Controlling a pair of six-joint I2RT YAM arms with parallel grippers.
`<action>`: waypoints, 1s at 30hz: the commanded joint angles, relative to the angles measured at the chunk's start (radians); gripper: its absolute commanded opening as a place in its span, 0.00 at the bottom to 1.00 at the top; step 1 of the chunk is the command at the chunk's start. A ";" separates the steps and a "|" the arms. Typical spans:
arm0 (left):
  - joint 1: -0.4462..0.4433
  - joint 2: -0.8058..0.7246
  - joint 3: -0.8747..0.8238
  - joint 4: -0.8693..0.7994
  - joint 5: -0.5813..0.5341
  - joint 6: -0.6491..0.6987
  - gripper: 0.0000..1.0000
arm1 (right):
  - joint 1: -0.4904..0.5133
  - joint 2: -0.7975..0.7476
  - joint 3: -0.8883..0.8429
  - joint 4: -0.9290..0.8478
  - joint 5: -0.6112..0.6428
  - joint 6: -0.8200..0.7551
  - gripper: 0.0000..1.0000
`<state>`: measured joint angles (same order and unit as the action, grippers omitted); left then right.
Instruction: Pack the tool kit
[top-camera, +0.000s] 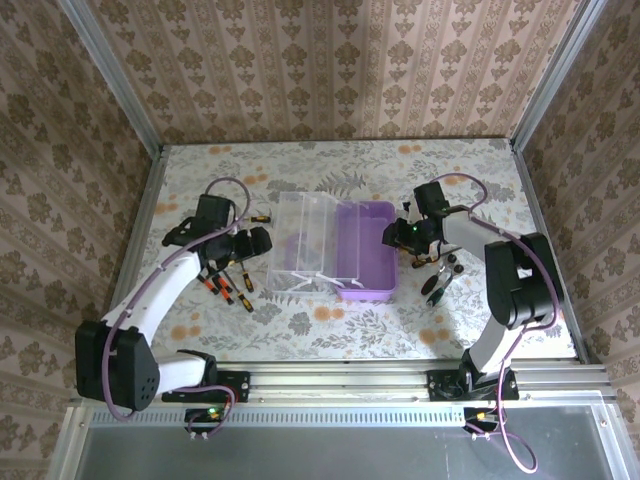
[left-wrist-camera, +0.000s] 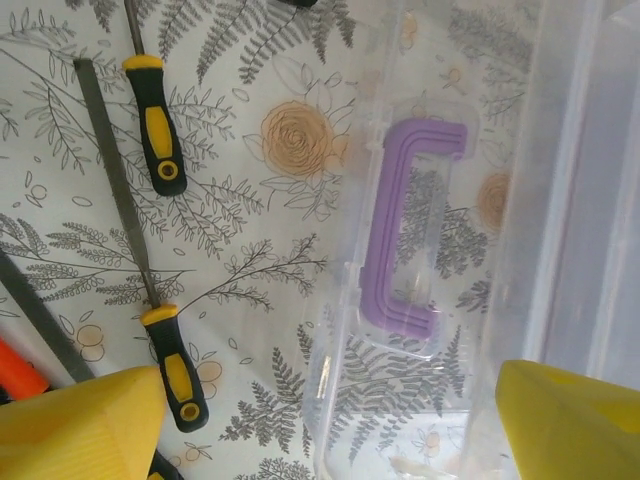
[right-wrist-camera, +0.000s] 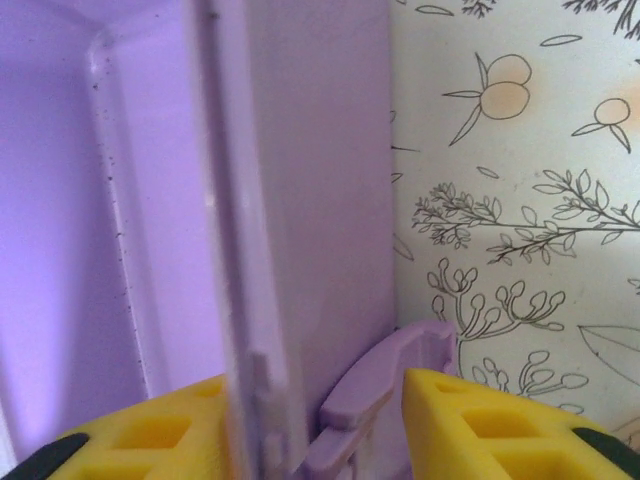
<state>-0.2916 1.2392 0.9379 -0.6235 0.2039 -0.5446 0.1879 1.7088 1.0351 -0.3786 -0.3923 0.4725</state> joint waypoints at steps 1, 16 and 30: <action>0.011 -0.035 0.109 -0.069 -0.010 0.047 0.87 | 0.006 -0.064 0.055 -0.064 -0.001 -0.005 0.50; 0.038 0.019 0.364 0.296 0.132 -0.100 1.00 | -0.014 -0.307 0.111 -0.295 0.351 0.058 0.64; -0.154 0.115 0.182 0.534 0.319 -0.102 1.00 | -0.126 -0.579 -0.093 -0.493 0.523 0.083 0.64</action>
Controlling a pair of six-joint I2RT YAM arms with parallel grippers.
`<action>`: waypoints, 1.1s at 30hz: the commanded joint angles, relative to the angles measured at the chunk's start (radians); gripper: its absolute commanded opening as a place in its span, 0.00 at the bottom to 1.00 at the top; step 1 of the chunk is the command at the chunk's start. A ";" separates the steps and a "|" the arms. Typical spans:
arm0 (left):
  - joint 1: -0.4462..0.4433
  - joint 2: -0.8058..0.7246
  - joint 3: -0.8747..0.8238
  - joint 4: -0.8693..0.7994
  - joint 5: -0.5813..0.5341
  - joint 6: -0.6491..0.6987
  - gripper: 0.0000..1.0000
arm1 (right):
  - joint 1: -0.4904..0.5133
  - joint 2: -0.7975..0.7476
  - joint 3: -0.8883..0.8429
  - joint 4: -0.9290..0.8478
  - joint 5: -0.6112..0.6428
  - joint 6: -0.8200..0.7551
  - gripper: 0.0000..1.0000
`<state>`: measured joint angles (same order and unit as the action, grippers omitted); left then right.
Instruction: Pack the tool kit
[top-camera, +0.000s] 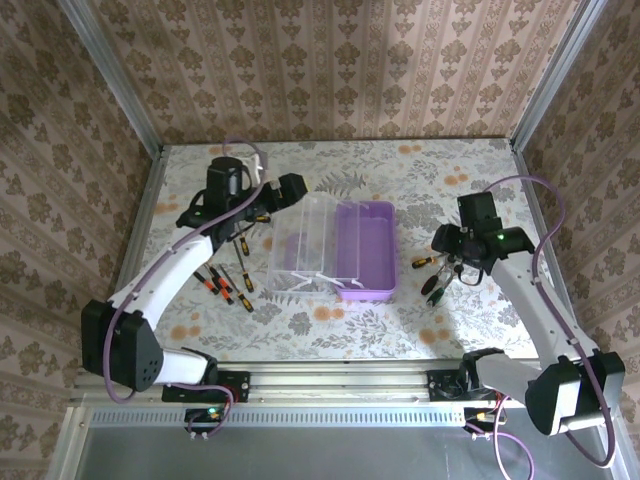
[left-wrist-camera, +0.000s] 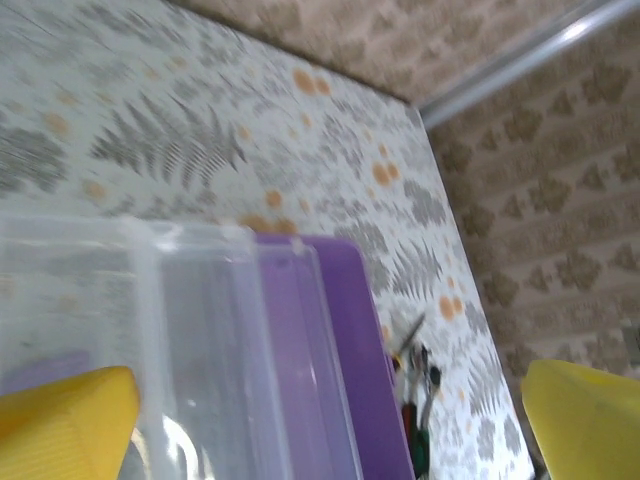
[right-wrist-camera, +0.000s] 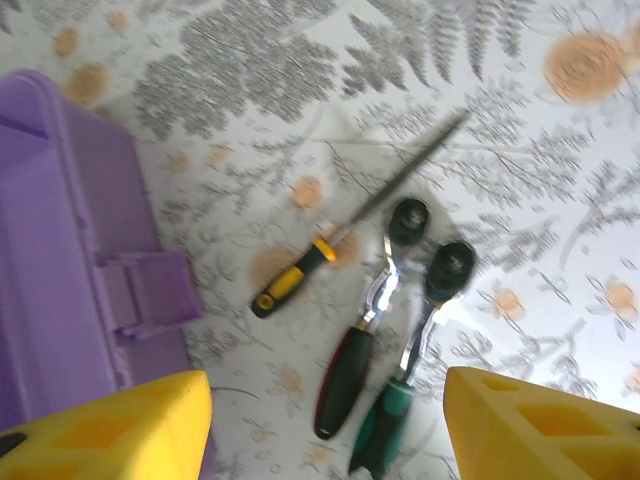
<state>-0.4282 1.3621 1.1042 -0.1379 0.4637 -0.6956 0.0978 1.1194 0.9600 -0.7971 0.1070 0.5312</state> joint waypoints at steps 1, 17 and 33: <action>-0.019 -0.010 0.008 0.047 0.061 0.047 1.00 | -0.052 0.028 -0.021 -0.086 0.003 0.024 0.63; -0.022 -0.027 -0.047 0.091 0.061 -0.017 1.00 | -0.176 0.145 -0.159 0.041 -0.172 0.025 0.49; -0.058 -0.028 -0.050 0.111 0.099 -0.043 1.00 | -0.178 0.357 -0.183 0.159 -0.165 0.093 0.34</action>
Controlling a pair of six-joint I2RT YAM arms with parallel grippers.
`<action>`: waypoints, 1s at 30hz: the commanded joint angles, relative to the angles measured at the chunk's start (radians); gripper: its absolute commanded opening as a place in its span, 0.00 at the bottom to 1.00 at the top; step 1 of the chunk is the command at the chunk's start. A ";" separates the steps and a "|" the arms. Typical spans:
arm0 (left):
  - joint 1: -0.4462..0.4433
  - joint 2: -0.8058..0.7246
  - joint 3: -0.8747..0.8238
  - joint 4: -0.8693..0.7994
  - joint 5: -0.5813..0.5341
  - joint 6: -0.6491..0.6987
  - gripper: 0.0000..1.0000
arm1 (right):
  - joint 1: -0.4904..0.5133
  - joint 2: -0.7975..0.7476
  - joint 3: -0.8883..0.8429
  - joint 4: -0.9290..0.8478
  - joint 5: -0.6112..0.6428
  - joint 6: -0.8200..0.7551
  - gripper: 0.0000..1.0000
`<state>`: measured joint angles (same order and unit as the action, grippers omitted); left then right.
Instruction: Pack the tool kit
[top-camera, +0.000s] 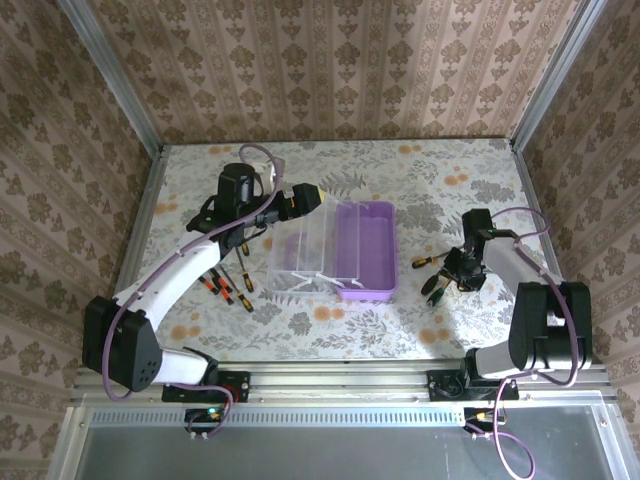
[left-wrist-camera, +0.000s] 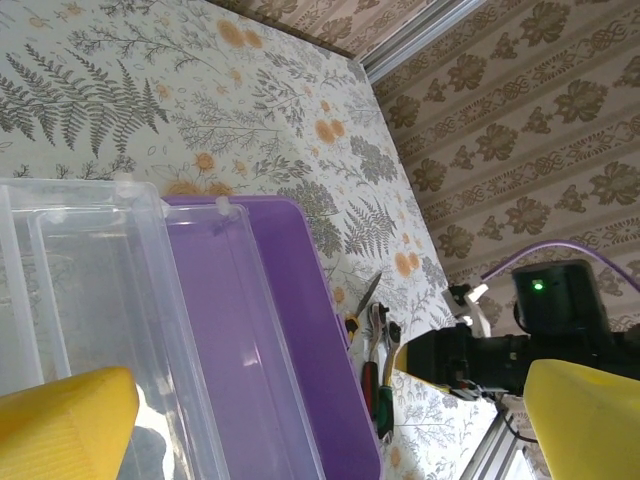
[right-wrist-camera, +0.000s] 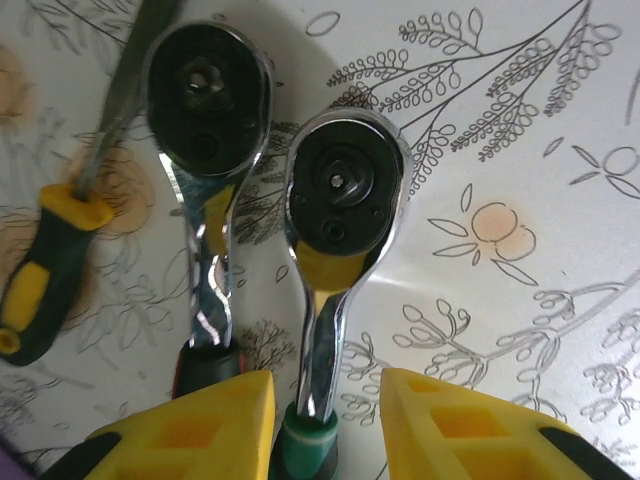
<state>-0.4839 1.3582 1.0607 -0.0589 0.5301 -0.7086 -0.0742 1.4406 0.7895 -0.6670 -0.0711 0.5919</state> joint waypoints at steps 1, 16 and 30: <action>-0.003 -0.024 -0.006 0.034 0.036 -0.033 1.00 | -0.007 0.050 -0.010 0.029 0.015 0.030 0.33; -0.007 -0.010 -0.015 0.062 0.065 -0.064 1.00 | -0.064 0.088 -0.043 0.091 0.021 0.005 0.21; -0.013 0.038 -0.011 0.053 0.070 -0.057 0.99 | -0.119 0.056 -0.050 0.118 -0.052 -0.035 0.11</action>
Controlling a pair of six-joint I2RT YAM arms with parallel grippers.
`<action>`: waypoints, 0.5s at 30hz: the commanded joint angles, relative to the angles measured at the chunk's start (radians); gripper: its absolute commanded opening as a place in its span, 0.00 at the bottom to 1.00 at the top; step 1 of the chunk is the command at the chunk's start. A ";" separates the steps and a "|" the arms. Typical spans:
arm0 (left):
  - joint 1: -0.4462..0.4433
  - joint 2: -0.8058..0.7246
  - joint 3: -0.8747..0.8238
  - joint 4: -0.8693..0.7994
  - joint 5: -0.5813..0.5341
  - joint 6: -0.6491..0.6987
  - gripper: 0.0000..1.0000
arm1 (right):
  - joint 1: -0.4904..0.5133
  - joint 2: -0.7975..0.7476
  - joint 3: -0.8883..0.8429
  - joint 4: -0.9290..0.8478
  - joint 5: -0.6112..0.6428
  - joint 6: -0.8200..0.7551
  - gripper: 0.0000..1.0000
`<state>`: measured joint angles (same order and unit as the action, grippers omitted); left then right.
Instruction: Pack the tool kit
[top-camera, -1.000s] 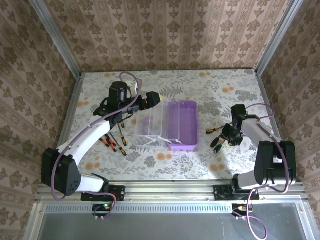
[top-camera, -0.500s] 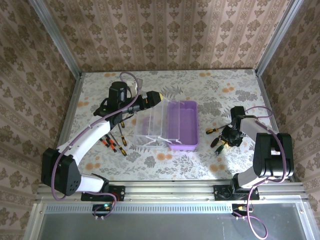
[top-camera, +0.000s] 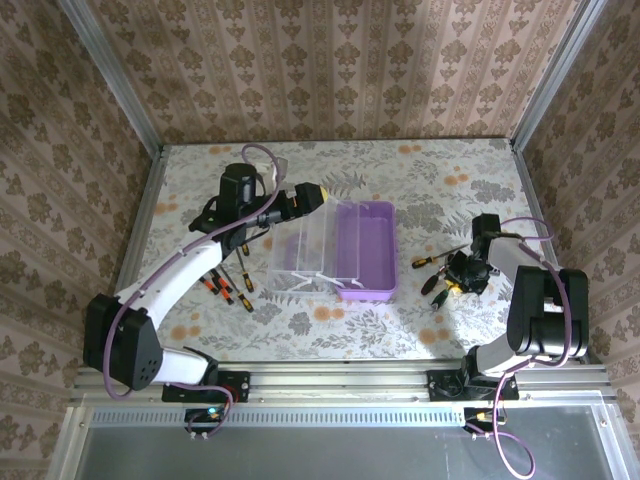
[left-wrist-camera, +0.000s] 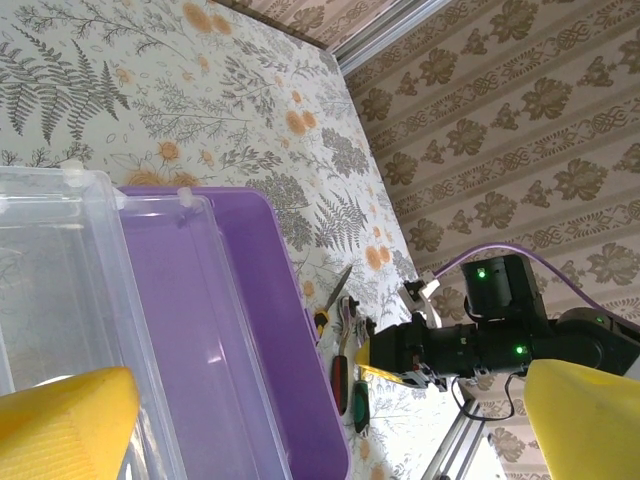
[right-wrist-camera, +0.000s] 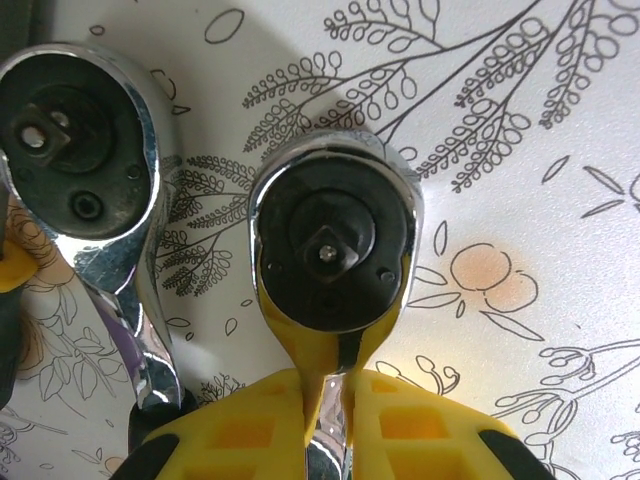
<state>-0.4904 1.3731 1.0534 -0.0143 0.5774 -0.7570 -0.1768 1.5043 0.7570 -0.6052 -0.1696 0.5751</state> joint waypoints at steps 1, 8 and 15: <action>-0.007 0.028 -0.003 0.008 0.024 -0.006 1.00 | -0.016 -0.005 -0.018 0.058 0.049 -0.019 0.10; -0.008 0.043 0.001 -0.005 0.018 0.009 1.00 | -0.015 -0.051 -0.029 0.064 0.052 -0.005 0.05; -0.009 0.045 0.008 -0.022 0.010 0.024 1.00 | -0.015 -0.139 -0.028 0.048 0.085 -0.004 0.00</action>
<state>-0.4908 1.4166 1.0534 -0.0219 0.5797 -0.7563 -0.1864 1.4227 0.7330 -0.5697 -0.1268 0.5755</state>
